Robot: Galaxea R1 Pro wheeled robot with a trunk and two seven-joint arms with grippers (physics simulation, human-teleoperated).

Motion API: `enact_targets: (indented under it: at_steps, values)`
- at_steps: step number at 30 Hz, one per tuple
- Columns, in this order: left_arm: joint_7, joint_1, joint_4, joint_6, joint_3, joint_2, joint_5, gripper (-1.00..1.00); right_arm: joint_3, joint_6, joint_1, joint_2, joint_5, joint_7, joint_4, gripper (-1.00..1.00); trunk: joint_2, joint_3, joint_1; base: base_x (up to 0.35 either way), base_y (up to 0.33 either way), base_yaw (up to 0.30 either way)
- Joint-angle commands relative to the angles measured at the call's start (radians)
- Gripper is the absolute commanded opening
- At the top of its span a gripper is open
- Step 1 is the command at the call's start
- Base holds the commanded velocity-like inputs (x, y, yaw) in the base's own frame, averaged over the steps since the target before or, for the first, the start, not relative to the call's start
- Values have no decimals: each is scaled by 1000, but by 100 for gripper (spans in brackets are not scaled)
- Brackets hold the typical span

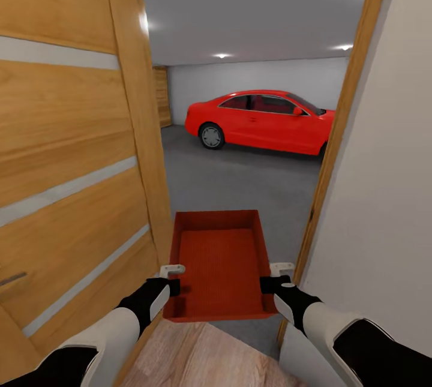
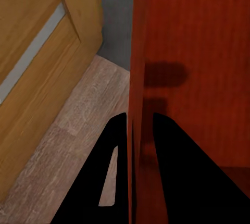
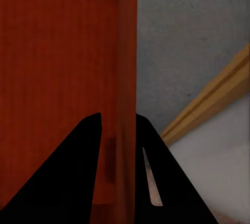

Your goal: Move the two storage containers from the living room to the garage. In the garage, place one container on the floor and stack the other container on top of it (either order is fine).

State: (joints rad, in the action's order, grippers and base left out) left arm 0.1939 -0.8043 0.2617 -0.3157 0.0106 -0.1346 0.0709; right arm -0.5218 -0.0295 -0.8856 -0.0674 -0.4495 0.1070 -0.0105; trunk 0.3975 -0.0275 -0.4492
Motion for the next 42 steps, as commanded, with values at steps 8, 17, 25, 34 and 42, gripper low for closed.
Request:
enact_targets:
  at_steps: [8,17,25,34,42]
  values:
    - [10,-1,5,3,-1,1,-33,-100,9,-6,-2,0,-20,10,12,-100,3,-2,-1,170,252,-5]
    - [12,0,5,3,-1,1,-33,-100,9,-6,-2,-1,-20,10,12,-100,3,-2,-1,125,174,-62]
    - [12,-1,6,5,-1,1,-34,-100,9,-6,-2,0,-20,10,12,-100,3,-2,-1,4,4,-235]
    - [12,-1,5,5,-1,1,-34,-100,9,-6,-2,0,-20,10,12,-100,3,-2,-1,0,0,-242]
    - [11,0,5,2,-1,1,-33,-100,9,-6,-1,0,-20,10,12,-100,3,-2,-1,19,23,-180]
